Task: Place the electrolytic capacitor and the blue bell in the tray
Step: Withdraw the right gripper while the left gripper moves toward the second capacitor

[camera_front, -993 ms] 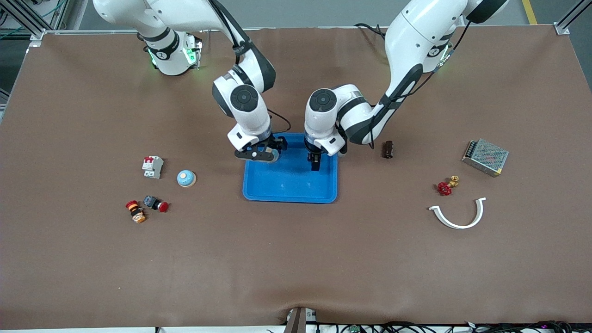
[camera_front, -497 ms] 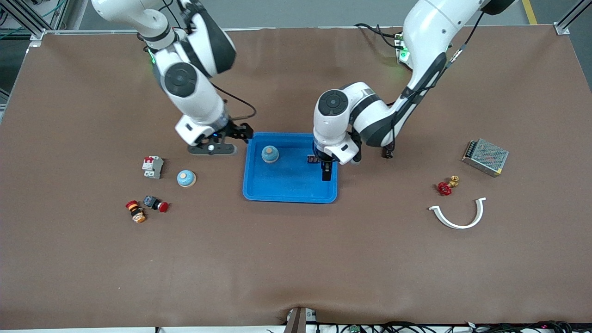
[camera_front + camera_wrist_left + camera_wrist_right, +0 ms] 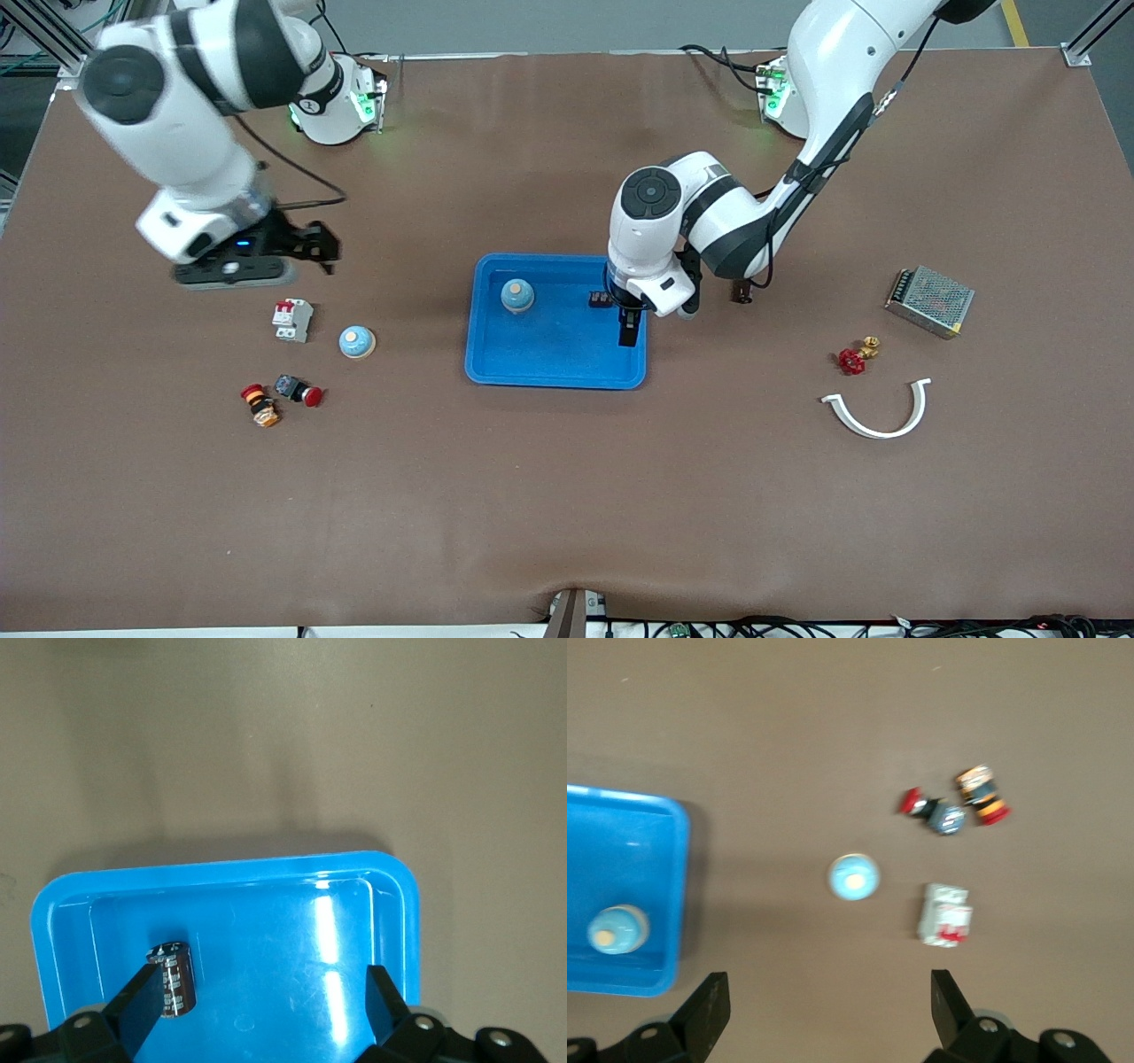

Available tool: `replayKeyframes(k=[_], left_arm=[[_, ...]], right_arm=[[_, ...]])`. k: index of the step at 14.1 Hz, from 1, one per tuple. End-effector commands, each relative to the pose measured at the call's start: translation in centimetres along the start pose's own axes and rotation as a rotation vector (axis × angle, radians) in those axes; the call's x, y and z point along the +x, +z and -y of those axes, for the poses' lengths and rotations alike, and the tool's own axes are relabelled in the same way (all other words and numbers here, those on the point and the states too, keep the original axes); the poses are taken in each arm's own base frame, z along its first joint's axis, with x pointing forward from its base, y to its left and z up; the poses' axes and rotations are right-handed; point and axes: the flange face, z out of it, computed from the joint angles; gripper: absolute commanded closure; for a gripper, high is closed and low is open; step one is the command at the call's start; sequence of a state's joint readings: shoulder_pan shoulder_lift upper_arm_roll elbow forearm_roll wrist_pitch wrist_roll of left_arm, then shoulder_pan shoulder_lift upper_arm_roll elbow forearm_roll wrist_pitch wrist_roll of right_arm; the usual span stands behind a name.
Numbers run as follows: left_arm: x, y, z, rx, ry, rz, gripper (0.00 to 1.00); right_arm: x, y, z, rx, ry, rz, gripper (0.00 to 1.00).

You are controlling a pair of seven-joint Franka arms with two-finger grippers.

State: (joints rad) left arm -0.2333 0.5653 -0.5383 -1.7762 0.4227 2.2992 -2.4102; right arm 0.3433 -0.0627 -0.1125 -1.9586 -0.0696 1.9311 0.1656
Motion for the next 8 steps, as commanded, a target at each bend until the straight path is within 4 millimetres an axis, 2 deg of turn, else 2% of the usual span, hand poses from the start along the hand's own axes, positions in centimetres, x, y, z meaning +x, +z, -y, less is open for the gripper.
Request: replayKeyframes(k=[1, 3, 4, 6, 8], left_arm=[[0.3, -0.8, -0.4, 0.006, 0.054, 0.004, 0.00], [2.9, -1.8, -1.9, 0.005, 0.045, -0.012, 0.00], [3.2, -3.0, -2.0, 0.007, 0.072, -0.018, 0.00], [5.1, -4.6, -2.6, 0.025, 0.111, -0.046, 0.00], [5.7, -4.9, -2.8, 0.037, 0.130, -0.043, 0.00]], right_arm=[[1.2, -2.3, -7.0, -0.008, 0.022, -0.024, 0.00], [1.8, -3.4, -12.5, -0.018, 0.007, -0.048, 0.00], [2.3, -3.8, -14.8, -0.025, 0.003, -0.059, 0.00], [2.9, -4.4, -16.7, -0.032, 0.018, -0.068, 0.00], [3.7, -4.7, -18.0, -0.044, 0.048, -0.080, 0.00]])
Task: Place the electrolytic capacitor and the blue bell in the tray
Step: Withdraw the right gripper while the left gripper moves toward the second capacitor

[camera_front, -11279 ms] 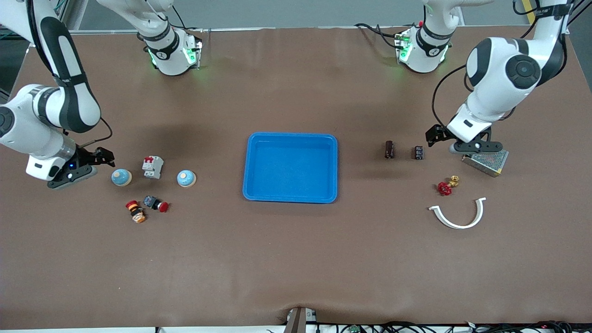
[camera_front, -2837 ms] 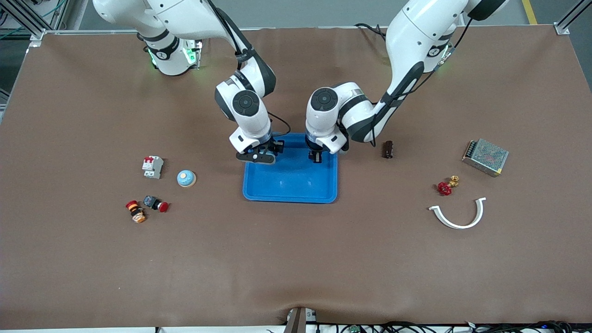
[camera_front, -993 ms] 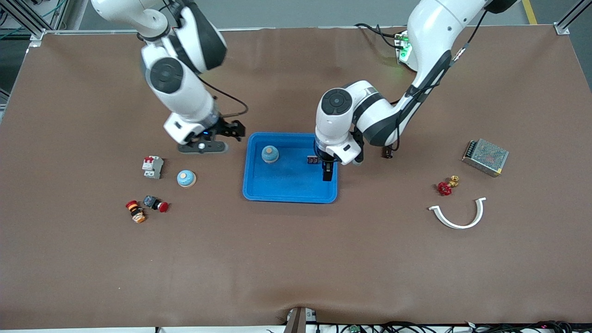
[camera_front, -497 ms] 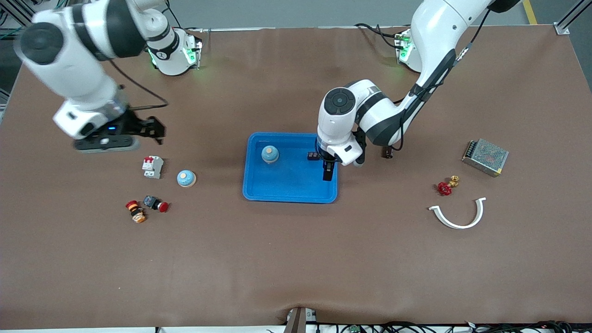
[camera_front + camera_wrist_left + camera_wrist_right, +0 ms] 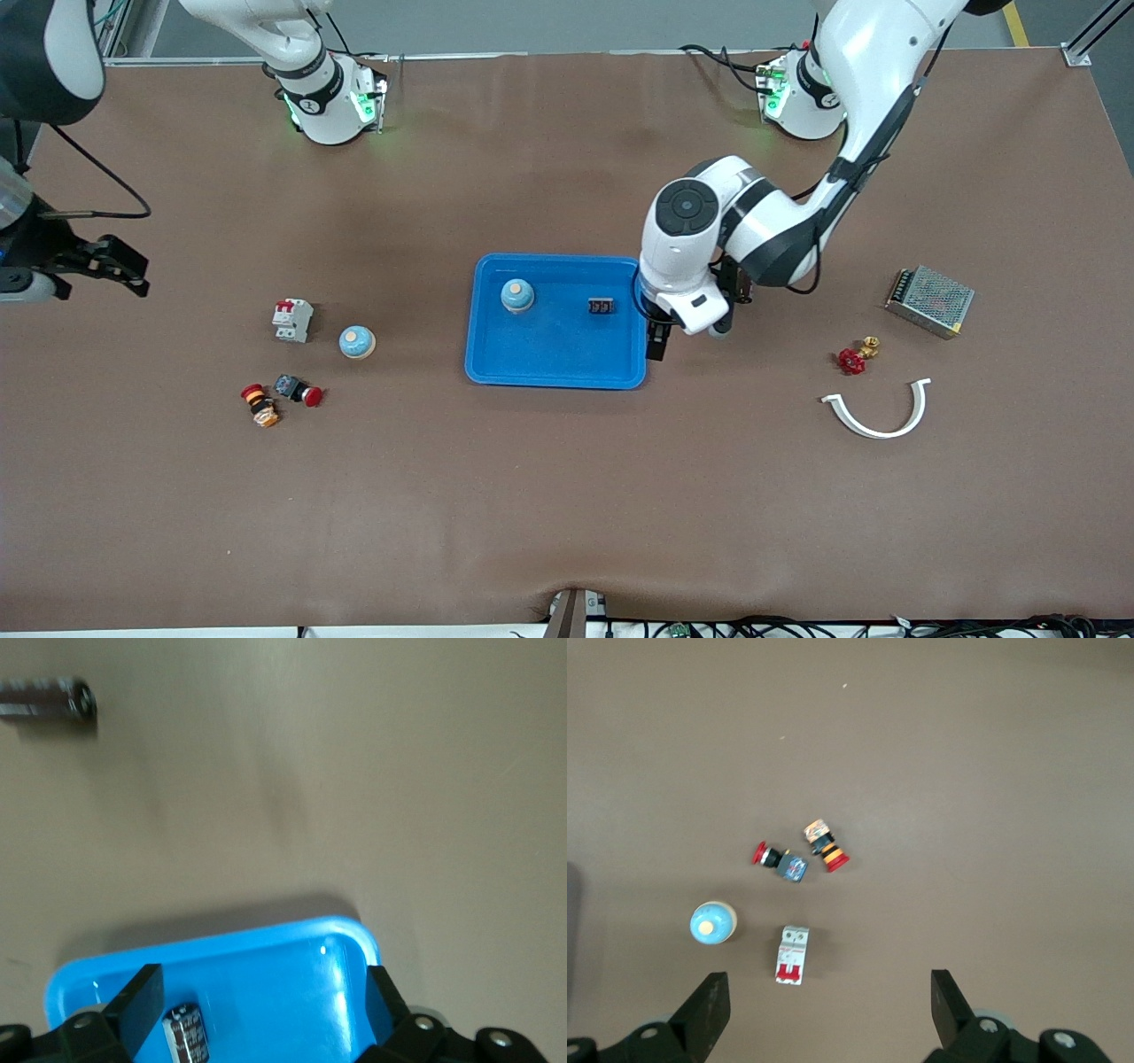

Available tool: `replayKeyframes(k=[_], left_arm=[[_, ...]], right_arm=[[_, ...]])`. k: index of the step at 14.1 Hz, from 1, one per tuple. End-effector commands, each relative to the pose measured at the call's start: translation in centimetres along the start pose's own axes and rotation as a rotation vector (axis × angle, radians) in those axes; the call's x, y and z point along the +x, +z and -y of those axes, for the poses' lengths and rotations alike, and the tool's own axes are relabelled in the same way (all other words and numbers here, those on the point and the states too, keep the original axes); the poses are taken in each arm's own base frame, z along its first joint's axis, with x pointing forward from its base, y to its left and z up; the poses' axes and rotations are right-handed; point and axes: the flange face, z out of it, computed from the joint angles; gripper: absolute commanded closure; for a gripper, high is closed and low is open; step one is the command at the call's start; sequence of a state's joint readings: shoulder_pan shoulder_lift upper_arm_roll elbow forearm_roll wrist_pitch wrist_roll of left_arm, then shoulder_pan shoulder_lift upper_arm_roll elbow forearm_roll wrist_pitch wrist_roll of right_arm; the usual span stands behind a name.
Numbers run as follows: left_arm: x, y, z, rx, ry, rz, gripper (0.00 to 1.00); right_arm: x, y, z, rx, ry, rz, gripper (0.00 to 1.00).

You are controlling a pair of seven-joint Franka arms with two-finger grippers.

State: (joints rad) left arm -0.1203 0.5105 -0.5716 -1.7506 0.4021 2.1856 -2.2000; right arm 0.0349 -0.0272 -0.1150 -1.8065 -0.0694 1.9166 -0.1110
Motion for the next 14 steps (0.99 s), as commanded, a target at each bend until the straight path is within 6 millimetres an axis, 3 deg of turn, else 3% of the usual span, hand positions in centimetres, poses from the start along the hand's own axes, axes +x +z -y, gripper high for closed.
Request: replayKeyframes(k=[1, 4, 9, 14], left_arm=[[0.2, -1.4, 0.5, 0.015, 0.029, -0.001, 0.00], [0.4, -1.5, 0.6, 0.023, 0.046, -0.011, 0.00], [3.9, -4.2, -0.1, 0.027, 0.152, -0.018, 0.00], [4.5, -4.5, -0.5, 0.032, 0.249, -0.013, 0.00]], right_arm=[[2.1, -1.0, -1.3, -0.014, 0.022, -0.016, 0.00], [2.6, -3.3, -2.3, -0.022, 0.035, -0.063, 0.00], [2.8, -3.1, -0.2, -0.010, 0.006, -0.046, 0.00], [2.7, -3.5, -1.3, 0.065, 0.055, -0.062, 0.00]])
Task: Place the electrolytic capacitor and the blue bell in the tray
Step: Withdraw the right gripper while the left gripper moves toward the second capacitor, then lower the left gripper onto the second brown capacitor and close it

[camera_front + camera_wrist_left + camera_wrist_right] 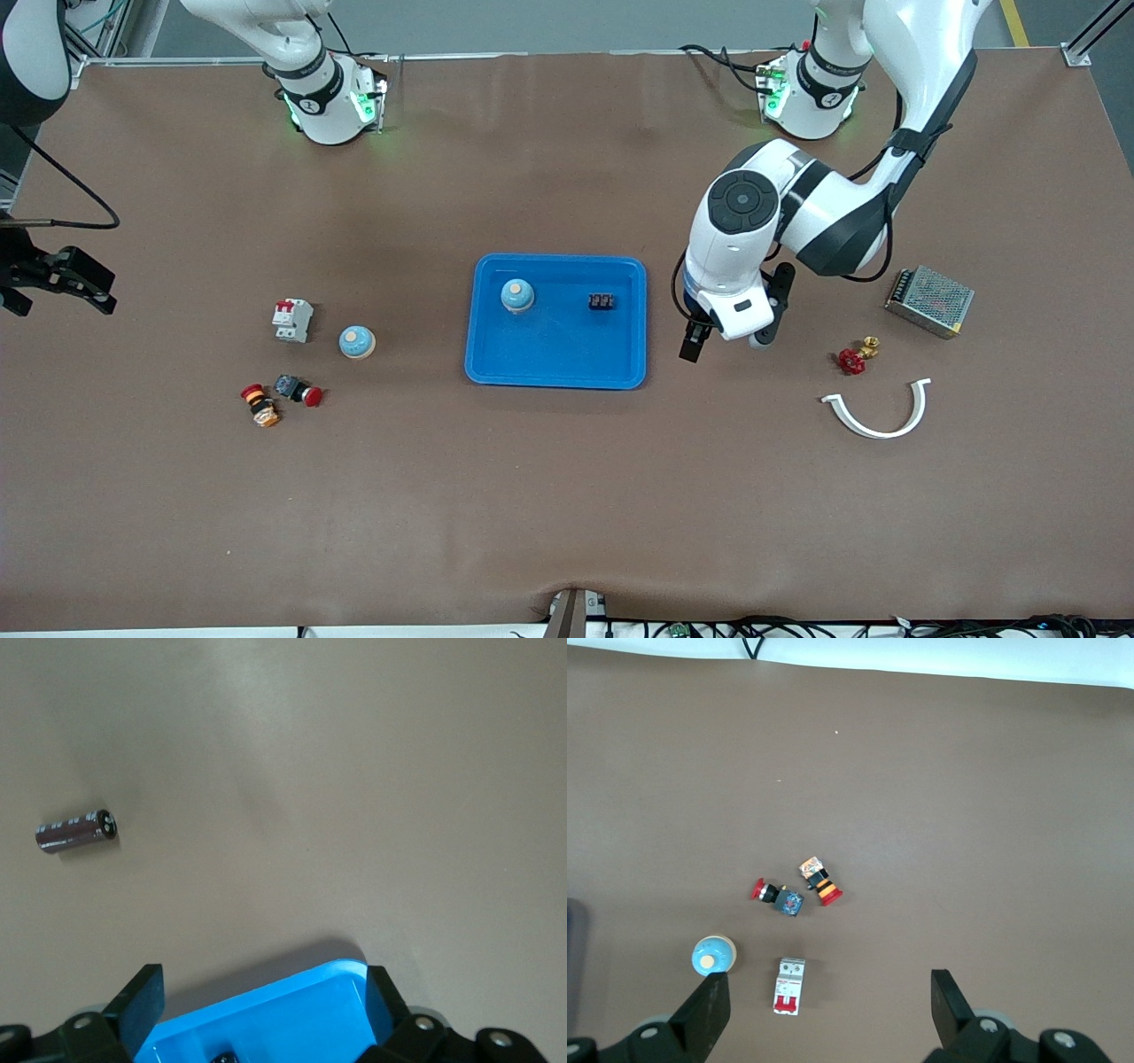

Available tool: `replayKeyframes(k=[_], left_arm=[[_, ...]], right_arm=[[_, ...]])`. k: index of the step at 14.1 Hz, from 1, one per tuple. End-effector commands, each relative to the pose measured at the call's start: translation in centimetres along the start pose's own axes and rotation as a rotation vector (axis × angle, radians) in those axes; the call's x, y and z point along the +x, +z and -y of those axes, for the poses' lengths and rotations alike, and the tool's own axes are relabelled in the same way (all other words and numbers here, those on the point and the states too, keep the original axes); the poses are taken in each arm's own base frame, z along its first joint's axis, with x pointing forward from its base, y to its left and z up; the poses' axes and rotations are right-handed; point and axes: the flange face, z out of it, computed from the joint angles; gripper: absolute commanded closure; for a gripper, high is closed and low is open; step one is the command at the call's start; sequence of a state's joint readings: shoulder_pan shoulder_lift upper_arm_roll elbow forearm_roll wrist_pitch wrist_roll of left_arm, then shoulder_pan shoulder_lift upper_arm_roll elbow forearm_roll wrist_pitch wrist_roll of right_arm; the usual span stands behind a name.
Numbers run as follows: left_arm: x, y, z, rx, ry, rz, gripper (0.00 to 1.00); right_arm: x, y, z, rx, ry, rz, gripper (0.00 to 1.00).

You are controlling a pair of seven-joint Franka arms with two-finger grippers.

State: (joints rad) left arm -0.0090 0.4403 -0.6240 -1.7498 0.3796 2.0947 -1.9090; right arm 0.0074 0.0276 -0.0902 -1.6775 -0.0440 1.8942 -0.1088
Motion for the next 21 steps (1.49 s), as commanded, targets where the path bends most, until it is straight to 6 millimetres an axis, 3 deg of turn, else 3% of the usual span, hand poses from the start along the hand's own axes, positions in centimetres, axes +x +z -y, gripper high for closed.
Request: replayKeyframes(k=[1, 3, 6, 8, 11, 14, 16, 18, 21], left_arm=[[0.0, -1.0, 0.0, 0.003, 0.039, 0.017, 0.00], [0.3, -2.0, -0.8, -0.019, 0.047, 0.024, 0.00], [0.1, -2.1, -0.6, -0.021, 0.434, 0.015, 0.00], [2.4, -2.8, -0.6, -0.008, 0.659, -0.002, 0.00], [3.7, -3.7, 0.2, 0.010, 0.889, -0.020, 0.00], [7.8, -0.9, 1.5, 0.064, 0.994, 0.002, 0.00], [9.5, 0.3, 2.3, 0.042, 1.021, 0.020, 0.00], [10.1, 1.5, 3.6, -0.023, 1.044, 0.014, 0.00], [9.5, 3.1, 5.7, -0.025, 1.072, 0.014, 0.00]], right_arm=[[0.1, -0.8, -2.3, 0.088, 0.078, -0.013, 0.00], [-0.1, -0.8, -3.1, 0.113, 0.099, -0.019, 0.00], [0.1, -1.0, -2.3, 0.101, 0.078, -0.020, 0.00], [0.0, -0.9, -2.1, 0.092, 0.071, -0.010, 0.00], [0.2, -1.0, -0.1, 0.025, 0.014, 0.006, 0.00], [0.2, -1.0, -0.6, 0.027, 0.023, 0.006, 0.00], [0.2, -1.0, -0.3, 0.024, 0.016, 0.006, 0.00], [0.2, -1.1, -0.5, 0.024, 0.019, 0.004, 0.00], [0.4, -1.4, -0.6, 0.022, 0.023, -0.005, 0.00]])
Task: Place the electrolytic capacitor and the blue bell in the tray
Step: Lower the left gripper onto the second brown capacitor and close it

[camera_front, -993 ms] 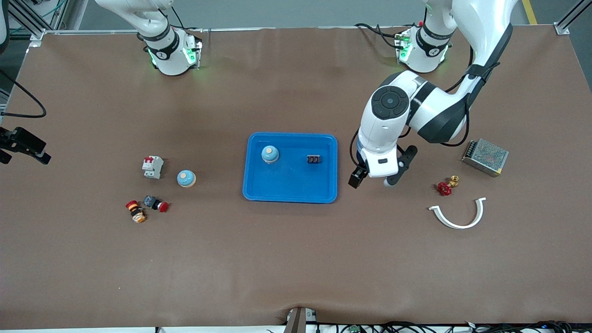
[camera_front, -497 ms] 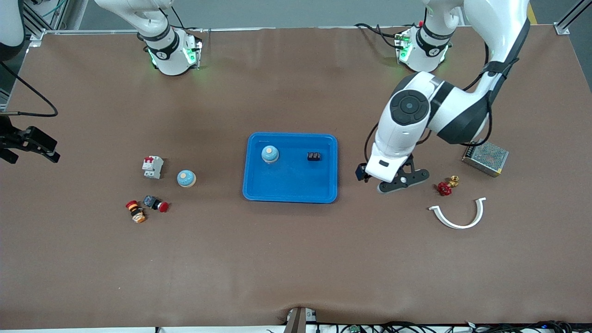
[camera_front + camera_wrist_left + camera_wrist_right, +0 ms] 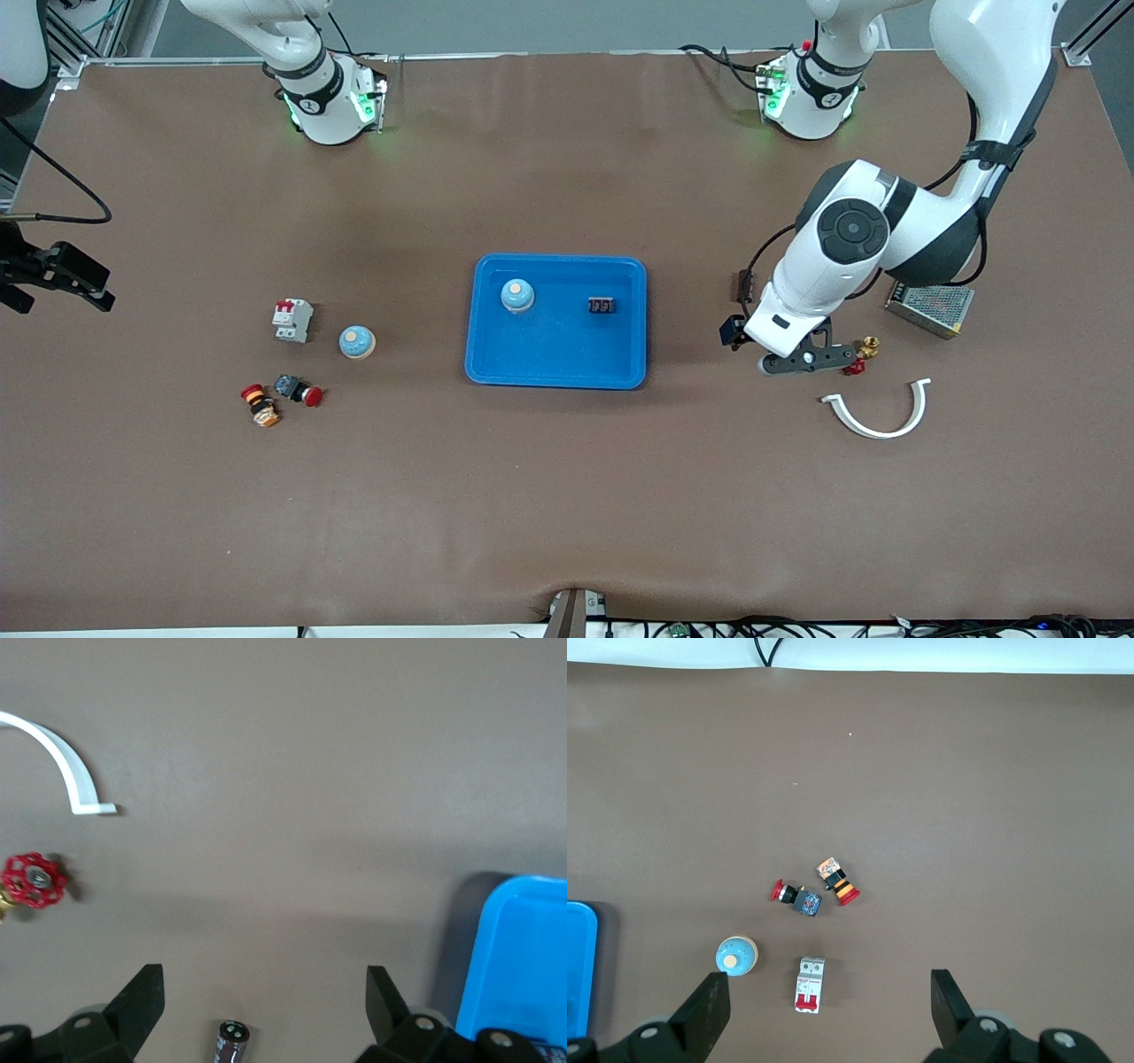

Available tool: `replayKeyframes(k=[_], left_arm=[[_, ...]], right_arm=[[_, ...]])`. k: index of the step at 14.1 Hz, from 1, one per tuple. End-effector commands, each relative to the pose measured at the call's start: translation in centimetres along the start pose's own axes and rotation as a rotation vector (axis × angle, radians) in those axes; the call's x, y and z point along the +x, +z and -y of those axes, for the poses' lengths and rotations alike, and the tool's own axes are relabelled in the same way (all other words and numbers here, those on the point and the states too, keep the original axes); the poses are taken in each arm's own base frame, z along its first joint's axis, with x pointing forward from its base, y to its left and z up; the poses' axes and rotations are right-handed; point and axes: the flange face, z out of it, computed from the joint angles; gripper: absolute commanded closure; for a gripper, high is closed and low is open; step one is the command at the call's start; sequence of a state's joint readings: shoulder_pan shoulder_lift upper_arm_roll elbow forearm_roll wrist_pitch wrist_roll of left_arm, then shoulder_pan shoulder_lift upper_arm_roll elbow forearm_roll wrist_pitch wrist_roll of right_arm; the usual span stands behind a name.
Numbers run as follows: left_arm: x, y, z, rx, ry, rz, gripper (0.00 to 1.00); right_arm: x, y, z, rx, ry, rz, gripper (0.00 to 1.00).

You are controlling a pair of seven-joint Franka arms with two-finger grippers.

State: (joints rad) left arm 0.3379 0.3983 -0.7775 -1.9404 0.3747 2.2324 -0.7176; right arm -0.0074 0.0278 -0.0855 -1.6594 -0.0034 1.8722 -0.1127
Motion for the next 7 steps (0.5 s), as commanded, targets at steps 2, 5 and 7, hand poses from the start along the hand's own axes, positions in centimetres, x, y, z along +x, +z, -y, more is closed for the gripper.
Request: replayKeyframes(k=[2, 5, 7], left_arm=[[-3.7, 1.0, 0.8, 0.032, 0.075, 0.005, 0.00], [-6.0, 3.8, 1.4, -0.005, 0.089, 0.008, 0.00], [-7.5, 4.7, 1.2, -0.033, 0.105, -0.013, 0.00]], right_arm=[[0.5, -1.5, -0.5, -0.010, 0.009, -0.019, 0.00], [0.5, -1.6, -0.6, -0.006, 0.011, -0.021, 0.00], [0.5, -1.6, -0.5, -0.006, 0.011, -0.022, 0.00]])
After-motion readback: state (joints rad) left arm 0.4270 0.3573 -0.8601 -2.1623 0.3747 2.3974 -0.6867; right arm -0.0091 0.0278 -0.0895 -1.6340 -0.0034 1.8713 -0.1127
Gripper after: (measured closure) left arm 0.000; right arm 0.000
